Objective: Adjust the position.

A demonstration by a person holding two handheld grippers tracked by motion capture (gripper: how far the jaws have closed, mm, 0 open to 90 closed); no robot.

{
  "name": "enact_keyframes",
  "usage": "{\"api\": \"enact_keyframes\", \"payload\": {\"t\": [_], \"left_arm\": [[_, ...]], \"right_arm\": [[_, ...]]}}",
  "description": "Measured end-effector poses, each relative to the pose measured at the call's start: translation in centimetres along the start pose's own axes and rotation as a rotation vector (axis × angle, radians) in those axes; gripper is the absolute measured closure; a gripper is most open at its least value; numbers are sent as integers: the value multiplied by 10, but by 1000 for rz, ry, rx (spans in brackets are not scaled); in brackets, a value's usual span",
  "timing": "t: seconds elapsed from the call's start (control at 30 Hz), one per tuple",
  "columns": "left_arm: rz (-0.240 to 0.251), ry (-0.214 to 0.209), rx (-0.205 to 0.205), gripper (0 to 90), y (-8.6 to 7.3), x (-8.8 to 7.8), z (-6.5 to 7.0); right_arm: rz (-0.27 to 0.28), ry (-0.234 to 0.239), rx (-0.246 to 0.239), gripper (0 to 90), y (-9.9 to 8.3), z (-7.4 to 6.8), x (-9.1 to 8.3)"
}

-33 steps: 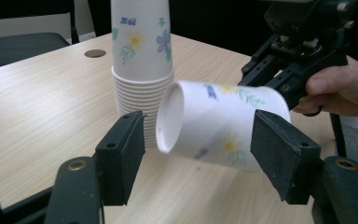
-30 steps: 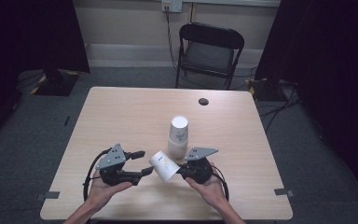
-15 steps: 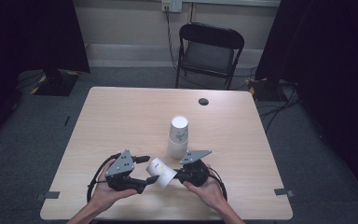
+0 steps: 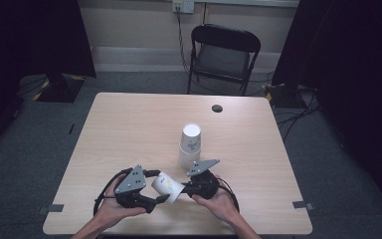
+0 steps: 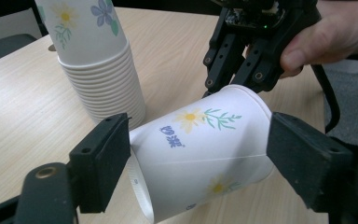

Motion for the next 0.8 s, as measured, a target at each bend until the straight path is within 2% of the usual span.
{"api": "enact_keyframes", "payload": {"t": [0.17,0.23,0.3,0.33,0.43,0.53,0.67,0.8], "left_arm": [[10,-7,10,221,0,-1,2],[-3,-20,21,228,-1,0,3],[-15,-22,44,226,-2,-1,4],[-22,-37,61,220,-1,-2,6],[-21,-44,74,204,-2,-1,7],[-49,-54,116,186,-5,3,10],[-49,-55,116,184,-6,5,9],[-75,-66,107,189,-10,6,6]], "right_arm": [[-23,13,2,873,-2,-2,5],[-21,24,0,872,-2,-3,7],[-20,23,-1,872,-2,-5,6],[-19,26,-5,872,-1,-5,5],[-19,30,-14,872,-1,-6,4],[-27,27,-12,872,-2,-6,3],[-16,21,-12,872,-2,-5,1],[29,20,19,879,2,-1,-5]]}}
Point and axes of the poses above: each handheld gripper's, and its own axes: x roughly forward along the jaws, y roughly out of its top, z roughly to its right, the point moved 3 cm from there along x, roughly forward along the jaws, and after that the axes turned 15 degrees about z, right-handed, at the moved point
